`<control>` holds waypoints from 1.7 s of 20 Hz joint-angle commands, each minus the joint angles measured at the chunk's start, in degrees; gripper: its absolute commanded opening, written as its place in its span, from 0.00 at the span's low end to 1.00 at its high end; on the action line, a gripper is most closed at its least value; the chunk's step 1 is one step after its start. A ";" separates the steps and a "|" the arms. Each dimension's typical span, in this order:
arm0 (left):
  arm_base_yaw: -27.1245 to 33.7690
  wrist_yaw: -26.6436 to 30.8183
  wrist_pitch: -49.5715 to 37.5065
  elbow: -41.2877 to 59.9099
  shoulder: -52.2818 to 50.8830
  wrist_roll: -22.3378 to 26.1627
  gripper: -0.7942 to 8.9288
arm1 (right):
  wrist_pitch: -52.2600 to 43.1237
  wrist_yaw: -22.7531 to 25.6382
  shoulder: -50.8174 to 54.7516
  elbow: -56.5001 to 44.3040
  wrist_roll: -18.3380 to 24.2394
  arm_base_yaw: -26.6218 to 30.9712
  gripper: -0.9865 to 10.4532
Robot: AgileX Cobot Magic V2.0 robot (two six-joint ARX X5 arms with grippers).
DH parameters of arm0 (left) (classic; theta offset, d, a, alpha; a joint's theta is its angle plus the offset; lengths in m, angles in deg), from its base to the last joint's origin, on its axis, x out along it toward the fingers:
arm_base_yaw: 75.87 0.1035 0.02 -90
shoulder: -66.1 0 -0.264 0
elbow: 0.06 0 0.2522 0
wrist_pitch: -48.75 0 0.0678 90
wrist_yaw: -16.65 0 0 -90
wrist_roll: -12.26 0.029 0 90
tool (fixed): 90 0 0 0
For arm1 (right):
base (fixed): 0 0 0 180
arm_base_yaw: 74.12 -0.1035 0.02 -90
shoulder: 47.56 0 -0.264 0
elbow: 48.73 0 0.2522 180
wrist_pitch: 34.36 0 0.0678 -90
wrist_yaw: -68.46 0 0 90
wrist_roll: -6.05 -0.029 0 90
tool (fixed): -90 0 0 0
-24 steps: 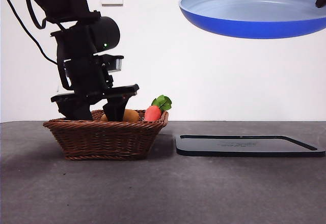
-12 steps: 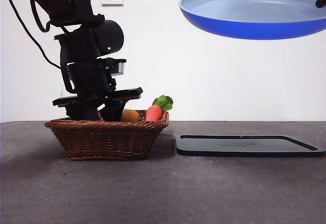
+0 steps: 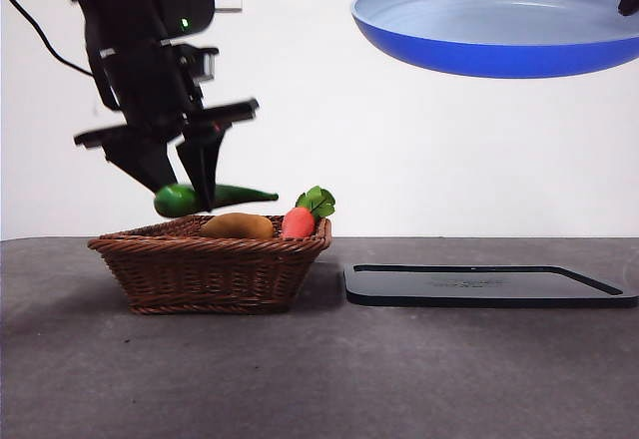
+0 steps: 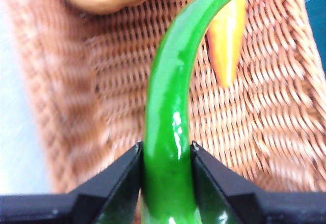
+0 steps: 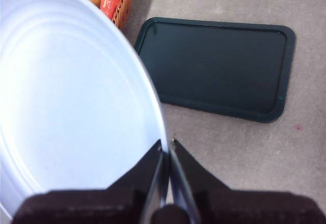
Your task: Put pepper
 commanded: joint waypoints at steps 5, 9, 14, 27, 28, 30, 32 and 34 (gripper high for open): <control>-2.19 -4.20 2.40 -1.18 -8.90 -0.37 0.22 | -1.03 -0.55 -8.61 1.36 -0.46 -0.17 0.09; -6.29 -12.09 2.36 -1.18 -13.75 -0.37 0.22 | -3.56 -3.41 -16.76 1.36 -2.93 -0.17 0.09; -15.06 -14.62 0.98 -1.16 -12.79 0.11 0.22 | -6.84 -8.04 -23.71 1.36 -6.54 -2.08 0.09; -20.83 -6.29 -0.90 -1.16 -2.58 3.15 0.25 | -5.75 -7.96 -24.39 1.36 -7.48 -6.29 0.09; -21.05 -6.29 -0.87 -1.16 -2.60 3.15 0.28 | -5.62 -7.91 -24.39 1.36 -7.48 -6.29 0.09; -21.05 -6.34 -0.76 -1.16 -2.60 3.10 0.33 | -5.27 -7.91 -24.39 1.36 -7.45 -6.29 0.09; -21.29 -6.58 -0.74 -1.16 -2.62 3.10 0.34 | -4.72 -7.89 -24.39 1.36 -7.28 -6.29 0.09; -21.42 -6.82 -0.52 -1.18 -3.10 3.06 0.34 | -4.39 -7.89 -24.39 1.36 -7.30 -6.29 0.09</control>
